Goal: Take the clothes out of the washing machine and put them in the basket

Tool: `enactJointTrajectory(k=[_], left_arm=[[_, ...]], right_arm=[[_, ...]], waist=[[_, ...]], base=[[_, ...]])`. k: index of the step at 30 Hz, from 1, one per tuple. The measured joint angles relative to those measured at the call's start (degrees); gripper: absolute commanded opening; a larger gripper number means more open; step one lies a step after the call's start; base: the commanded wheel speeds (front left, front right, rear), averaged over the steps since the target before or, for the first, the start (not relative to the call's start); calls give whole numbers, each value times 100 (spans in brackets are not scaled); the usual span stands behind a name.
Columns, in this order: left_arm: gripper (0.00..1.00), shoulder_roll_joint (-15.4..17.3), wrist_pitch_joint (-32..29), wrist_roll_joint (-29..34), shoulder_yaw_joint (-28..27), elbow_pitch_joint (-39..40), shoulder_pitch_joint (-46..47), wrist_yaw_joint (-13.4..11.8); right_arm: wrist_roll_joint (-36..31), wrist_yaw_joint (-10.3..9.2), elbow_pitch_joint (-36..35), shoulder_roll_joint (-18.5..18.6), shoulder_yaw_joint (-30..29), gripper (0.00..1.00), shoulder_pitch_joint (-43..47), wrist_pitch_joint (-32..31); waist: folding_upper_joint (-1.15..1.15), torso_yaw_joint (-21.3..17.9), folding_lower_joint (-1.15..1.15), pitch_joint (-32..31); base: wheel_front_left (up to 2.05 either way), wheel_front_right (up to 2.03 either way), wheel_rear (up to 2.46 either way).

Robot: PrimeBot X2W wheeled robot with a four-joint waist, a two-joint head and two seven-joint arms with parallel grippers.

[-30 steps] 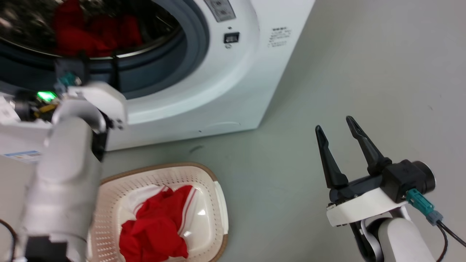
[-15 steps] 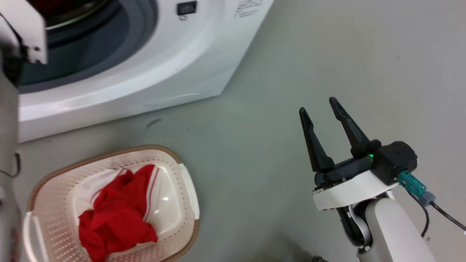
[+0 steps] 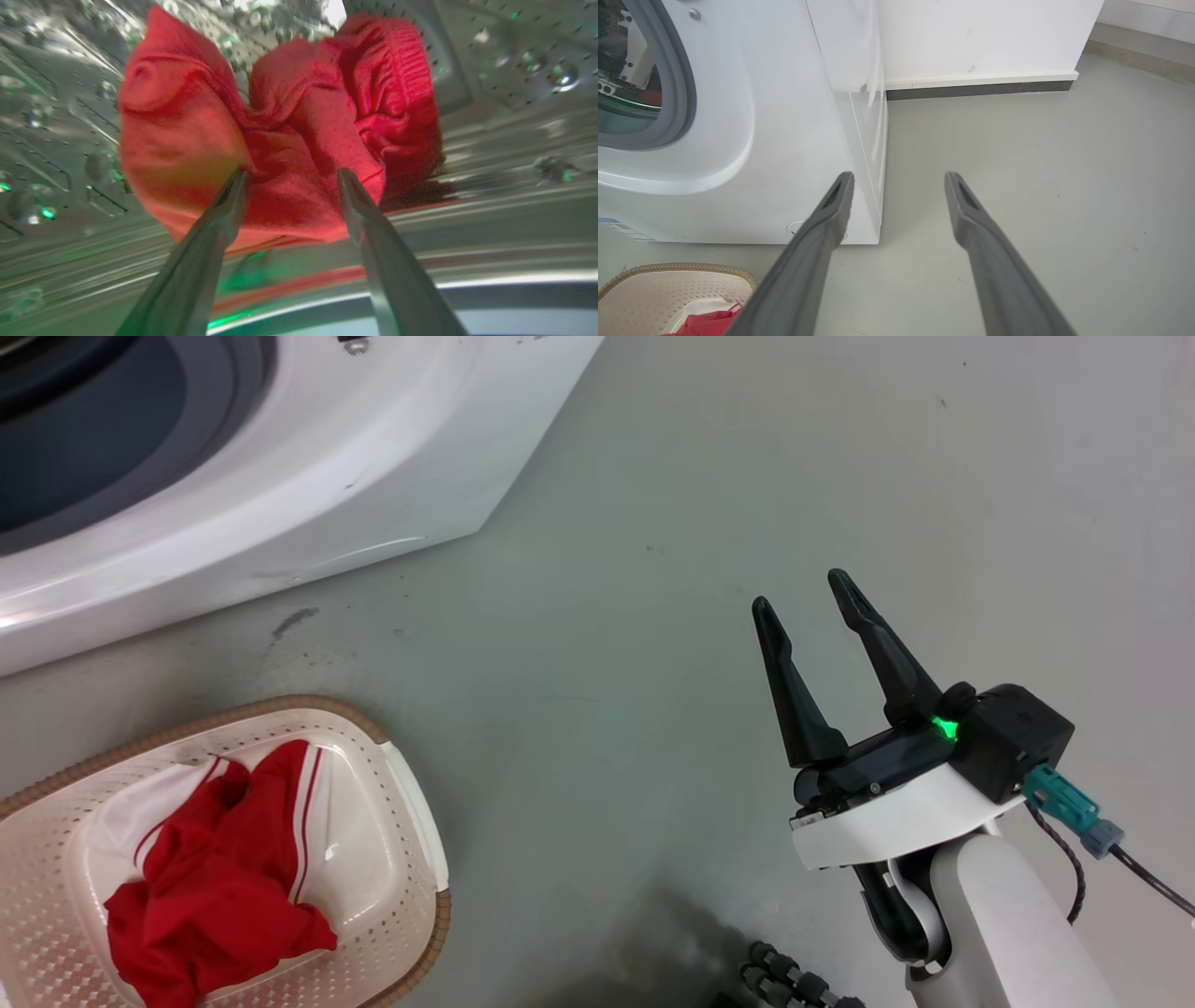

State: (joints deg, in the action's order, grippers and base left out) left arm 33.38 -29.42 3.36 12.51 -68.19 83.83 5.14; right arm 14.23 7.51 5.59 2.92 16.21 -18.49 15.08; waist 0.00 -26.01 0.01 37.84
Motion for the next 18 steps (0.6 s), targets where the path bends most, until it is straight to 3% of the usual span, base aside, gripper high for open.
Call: enactJointTrajectory(k=[9,10,11,13,14,18], left_arm=[[100,215,-1144,-4,75,-27,341,32],[94,220,-1230,-30,60,-11,345,24],[57,222,-1310,-74,38,8,360,3],[22,222,-1386,-115,27,67,362,-35],[0,226,-1395,-119,30,109,352,-54],[0,349,-1181,-199,16,358,127,-165]], right_arm=[[94,0,-30,-1,110,100,-1,0],[96,0,-30,0,110,100,-1,0],[96,0,-30,0,108,100,-1,0],[97,0,-30,0,101,100,0,0],[99,0,-29,0,100,100,0,0],[108,0,-16,-1,136,100,-10,0]], waist=[[0,-163,-1,209],[0,-171,0,223],[0,-175,0,237],[0,-171,0,257],[0,-165,0,262],[0,-153,0,215]], base=[[0,0,0],[0,0,0],[0,0,0],[0,0,0],[0,0,0],[0,0,0]])
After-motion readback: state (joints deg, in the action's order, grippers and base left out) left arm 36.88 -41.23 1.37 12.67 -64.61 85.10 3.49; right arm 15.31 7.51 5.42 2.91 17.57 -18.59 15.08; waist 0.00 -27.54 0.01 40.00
